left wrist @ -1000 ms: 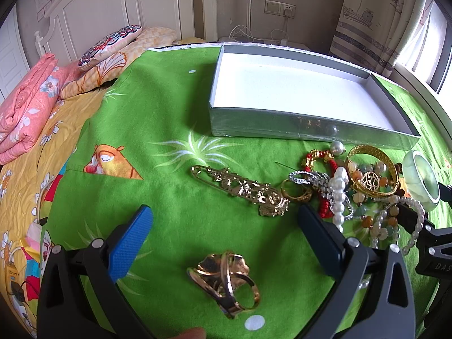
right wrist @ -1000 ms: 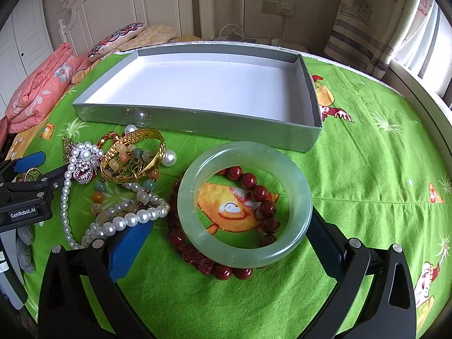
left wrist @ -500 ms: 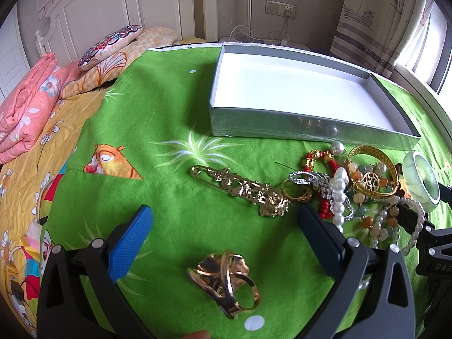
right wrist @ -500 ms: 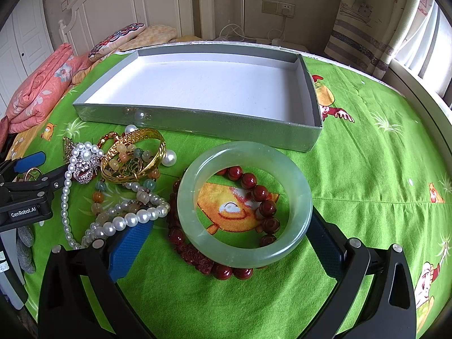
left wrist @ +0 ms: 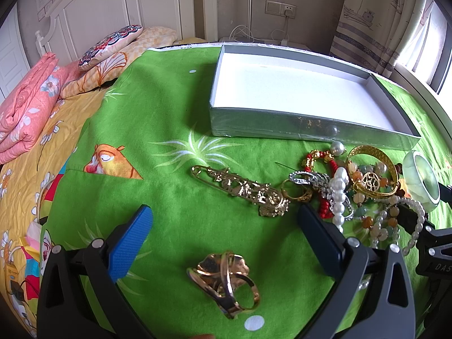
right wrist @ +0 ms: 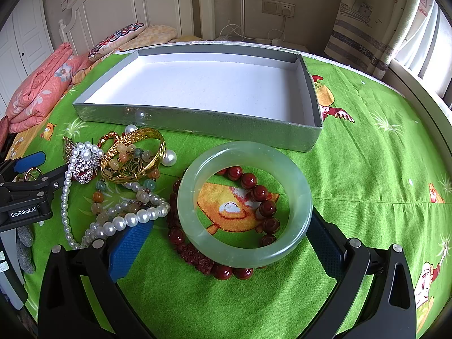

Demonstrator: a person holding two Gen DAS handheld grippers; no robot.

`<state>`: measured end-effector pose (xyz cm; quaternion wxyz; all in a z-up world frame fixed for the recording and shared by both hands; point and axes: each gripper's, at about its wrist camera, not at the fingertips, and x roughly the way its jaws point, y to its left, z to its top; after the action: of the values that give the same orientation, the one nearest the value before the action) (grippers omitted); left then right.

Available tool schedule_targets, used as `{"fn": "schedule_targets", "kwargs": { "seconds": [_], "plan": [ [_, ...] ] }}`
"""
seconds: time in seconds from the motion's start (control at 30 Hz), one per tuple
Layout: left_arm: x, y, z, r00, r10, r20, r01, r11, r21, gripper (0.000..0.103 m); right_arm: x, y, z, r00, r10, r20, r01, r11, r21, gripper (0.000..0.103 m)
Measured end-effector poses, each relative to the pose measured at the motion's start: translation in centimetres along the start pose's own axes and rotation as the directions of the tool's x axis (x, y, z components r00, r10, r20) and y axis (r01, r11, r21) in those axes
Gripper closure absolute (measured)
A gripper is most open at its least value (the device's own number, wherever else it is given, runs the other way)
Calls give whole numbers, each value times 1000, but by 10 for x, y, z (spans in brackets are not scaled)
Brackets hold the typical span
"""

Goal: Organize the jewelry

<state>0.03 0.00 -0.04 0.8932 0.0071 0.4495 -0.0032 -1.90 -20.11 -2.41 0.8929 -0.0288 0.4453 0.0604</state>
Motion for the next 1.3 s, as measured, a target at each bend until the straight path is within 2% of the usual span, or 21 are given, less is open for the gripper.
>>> {"fn": "schedule_targets", "kwargs": {
  "seconds": [0.93,1.03,1.13,1.23,1.3],
  "plan": [
    [0,0,0,1000,4,0,-4,1000,-6,2,2,0,3,1000,16,-2,-16,1000,-23,4],
    [-1,-5,-1,1000,13,-5,-13,1000,-22,2,3,-1,6,999,23,-28,-24,999,-36,4],
    [-1,-2,3,999,11,-39,-11,1000,-13,2,3,-2,10,995,43,-90,-49,997,-63,4],
    [-4,2,2,998,-17,-68,18,1000,12,2,-6,-11,3,993,59,-102,-60,998,-9,4],
    [-9,6,-4,996,-29,-80,31,999,23,2,-18,-19,-5,991,113,-75,-110,993,47,4]
  ]
}}
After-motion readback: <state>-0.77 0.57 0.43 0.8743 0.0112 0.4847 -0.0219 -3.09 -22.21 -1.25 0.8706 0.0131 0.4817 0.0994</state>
